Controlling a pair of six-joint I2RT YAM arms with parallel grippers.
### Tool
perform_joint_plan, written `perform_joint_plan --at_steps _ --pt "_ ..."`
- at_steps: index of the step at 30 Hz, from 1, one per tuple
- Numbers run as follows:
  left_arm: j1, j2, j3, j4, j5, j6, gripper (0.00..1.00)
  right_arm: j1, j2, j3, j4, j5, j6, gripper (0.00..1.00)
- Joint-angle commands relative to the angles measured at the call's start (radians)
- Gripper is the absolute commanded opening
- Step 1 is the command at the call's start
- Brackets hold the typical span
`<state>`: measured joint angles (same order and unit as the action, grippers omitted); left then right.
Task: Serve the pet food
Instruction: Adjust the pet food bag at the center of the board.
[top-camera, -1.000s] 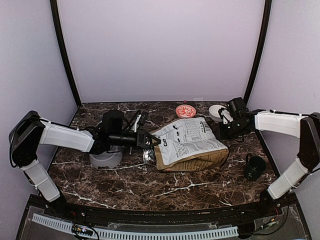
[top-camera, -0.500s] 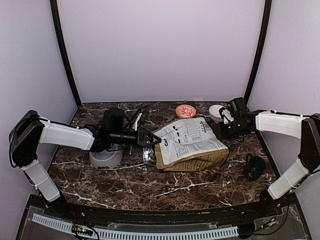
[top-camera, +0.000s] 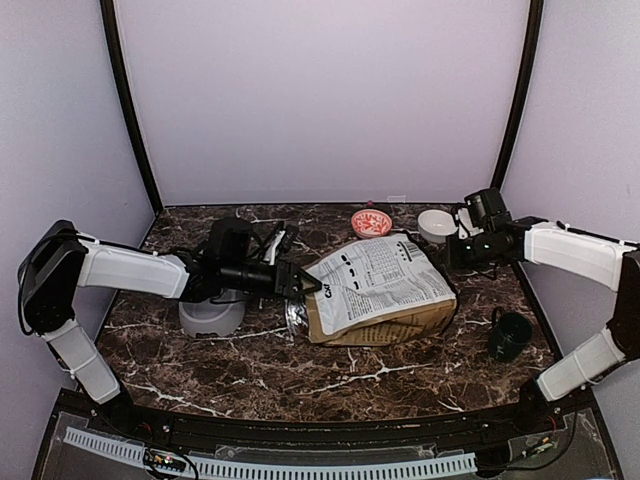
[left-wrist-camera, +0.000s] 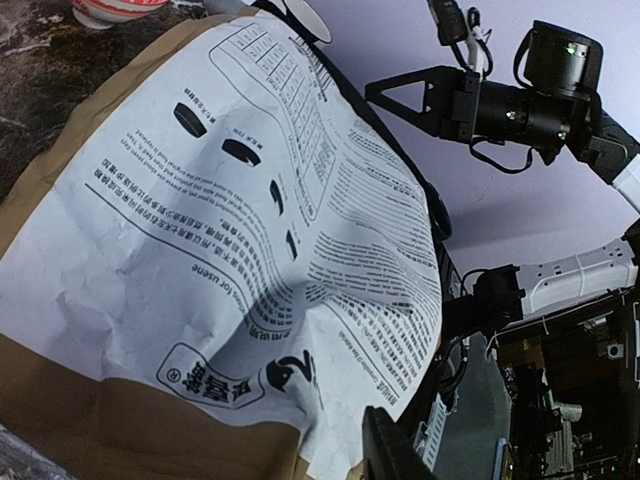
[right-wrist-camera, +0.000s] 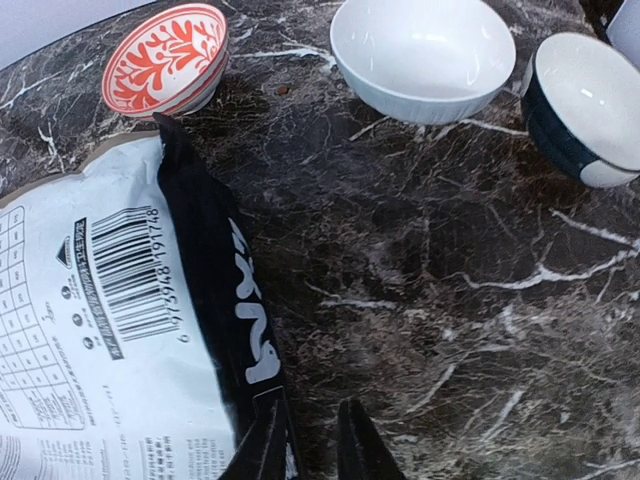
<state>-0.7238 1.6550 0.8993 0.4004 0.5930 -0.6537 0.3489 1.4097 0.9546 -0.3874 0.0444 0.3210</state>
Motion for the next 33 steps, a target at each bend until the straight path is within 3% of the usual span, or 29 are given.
perform_joint_plan --at_steps 1,6,12,25,33 --pt "0.007 -0.041 0.035 -0.074 -0.064 0.062 0.33 -0.016 -0.066 0.0 -0.013 0.105 0.004 0.23" --pt "0.007 -0.055 0.044 -0.136 -0.109 0.099 0.4 -0.018 -0.128 0.017 -0.036 0.161 -0.001 0.41" --pt "0.007 -0.059 0.047 -0.203 -0.168 0.123 0.42 -0.017 -0.18 0.007 -0.038 0.196 -0.004 0.51" --pt "0.007 -0.138 0.069 -0.441 -0.391 0.251 0.49 -0.017 -0.218 -0.001 -0.036 0.205 -0.001 0.6" --pt "0.017 -0.178 0.167 -0.639 -0.589 0.336 0.57 -0.017 -0.23 -0.005 -0.025 0.217 0.002 0.67"
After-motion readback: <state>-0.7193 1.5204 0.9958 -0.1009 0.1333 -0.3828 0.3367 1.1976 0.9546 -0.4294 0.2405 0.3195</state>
